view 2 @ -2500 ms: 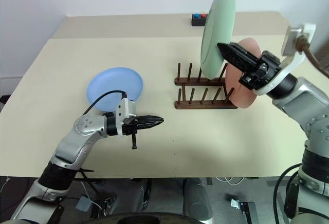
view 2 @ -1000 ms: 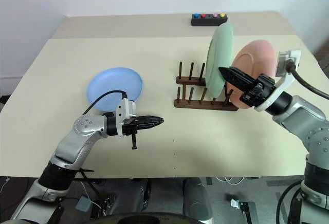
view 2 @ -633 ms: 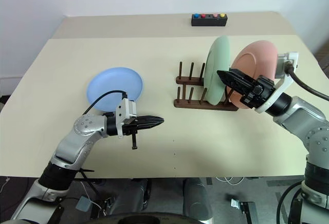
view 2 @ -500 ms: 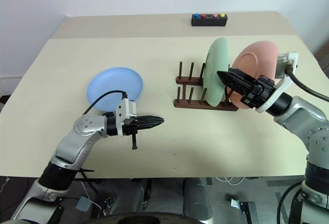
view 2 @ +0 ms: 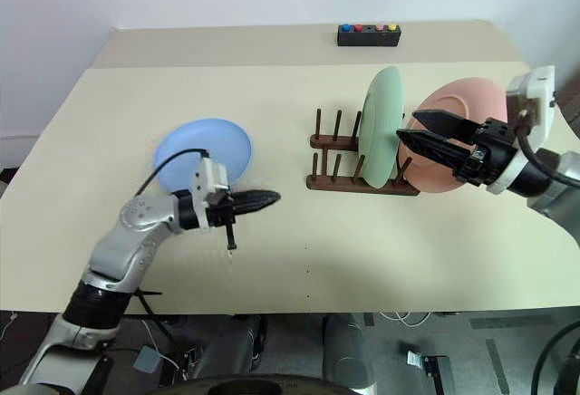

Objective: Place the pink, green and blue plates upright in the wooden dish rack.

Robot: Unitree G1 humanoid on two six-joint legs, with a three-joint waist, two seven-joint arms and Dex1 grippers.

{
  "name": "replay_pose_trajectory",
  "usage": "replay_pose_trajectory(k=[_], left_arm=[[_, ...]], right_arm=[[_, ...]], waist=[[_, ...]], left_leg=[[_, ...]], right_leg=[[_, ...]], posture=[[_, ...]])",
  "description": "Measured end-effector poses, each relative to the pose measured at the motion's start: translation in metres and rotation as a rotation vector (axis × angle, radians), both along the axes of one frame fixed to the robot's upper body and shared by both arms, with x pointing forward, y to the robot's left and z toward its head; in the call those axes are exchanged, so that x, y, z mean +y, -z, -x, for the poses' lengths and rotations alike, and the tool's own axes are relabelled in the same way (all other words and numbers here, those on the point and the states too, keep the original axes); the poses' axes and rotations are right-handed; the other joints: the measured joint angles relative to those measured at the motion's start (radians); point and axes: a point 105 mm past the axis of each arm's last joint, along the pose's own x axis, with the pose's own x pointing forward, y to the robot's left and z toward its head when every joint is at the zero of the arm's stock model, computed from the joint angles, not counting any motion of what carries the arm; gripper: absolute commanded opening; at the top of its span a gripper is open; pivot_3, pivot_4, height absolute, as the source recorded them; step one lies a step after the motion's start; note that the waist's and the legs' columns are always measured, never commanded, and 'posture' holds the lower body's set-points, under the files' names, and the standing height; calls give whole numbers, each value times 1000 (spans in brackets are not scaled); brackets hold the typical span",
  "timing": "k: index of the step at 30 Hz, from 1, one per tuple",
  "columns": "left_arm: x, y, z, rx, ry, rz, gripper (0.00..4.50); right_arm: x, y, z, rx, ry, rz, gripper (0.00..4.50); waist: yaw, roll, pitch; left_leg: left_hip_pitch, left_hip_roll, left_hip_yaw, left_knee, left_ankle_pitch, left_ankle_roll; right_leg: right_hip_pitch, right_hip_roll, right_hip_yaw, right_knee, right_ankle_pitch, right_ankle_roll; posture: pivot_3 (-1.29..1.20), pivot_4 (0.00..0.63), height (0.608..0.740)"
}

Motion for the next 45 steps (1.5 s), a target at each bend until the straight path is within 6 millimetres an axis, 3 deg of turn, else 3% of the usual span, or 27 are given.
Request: replay_pose_trajectory(k=[3,6,8,11,18,23,28,31,37,38,42,45], left_arm=[[19,-17,-22,15,-134,74,2253],[46,-39,-47,-42,-319,106,3706],[69,-42,-68,-62,-494,67,4478],[105,-38,-89,-23,-718,37,4478],[169,-27,-103,131,-1050,-119,4478],[177,-8,-101,262,-1098,-165,4478],[174,5,-100,357,-1095,-214,4478],[169,17,-101,427,-1082,-204,3250],[168,13,-105,419,-1079,-181,316],[167,10,-105,410,-1070,-170,79],[163,7,-105,395,-1045,-105,79],[139,-10,-102,331,-924,93,79]], right_arm=[[-4,-5,3,-27,4,47,4500],[-8,-12,7,-63,4,91,4500],[-6,-17,13,-105,-11,135,4500],[8,-13,26,-149,-84,257,4500],[42,17,47,-152,-274,473,4500],[63,34,55,-141,-381,526,4500],[70,40,58,-144,-404,529,4500],[71,42,57,-141,-402,519,4500],[71,46,57,-133,-390,514,4500],[71,46,56,-136,-382,514,4500],[67,40,46,-177,-317,533,4500],[65,32,36,-228,-264,539,4500]], waist=[[1,-1,0],[1,-1,0],[1,-1,0],[-2,-1,1],[-3,-5,3],[1,-8,4],[1,-10,4],[1,-10,4],[1,-10,4],[1,-10,3],[3,-11,3],[6,-12,3]], left_leg=[[0,0,0,0,0,0],[0,0,0,0,0,0],[0,0,0,0,0,0],[0,0,0,-1,0,0],[-1,0,-1,0,0,0],[-1,0,-1,0,0,0],[-1,0,-1,0,0,0],[-1,0,-1,0,0,0],[-1,0,-1,0,0,-1],[-1,0,-1,0,0,-1],[-1,0,-1,1,1,-1],[-2,0,-2,1,1,-1]], right_leg=[[0,0,0,0,0,0],[0,0,0,0,0,0],[0,0,0,0,0,0],[-1,0,0,0,0,0],[-1,0,-1,0,0,1],[-1,0,-1,0,0,1],[-1,0,-1,0,0,1],[-1,0,-1,0,0,0],[-1,0,-1,1,0,0],[-1,0,-1,1,0,0],[0,0,-1,0,1,0],[-1,-1,-2,0,1,0]], posture=[[0,150,740],[0,150,740],[0,150,740],[0,150,740],[0,150,740],[0,150,740],[0,150,740],[0,150,740],[0,150,740],[0,150,740],[0,150,740],[0,150,740]])
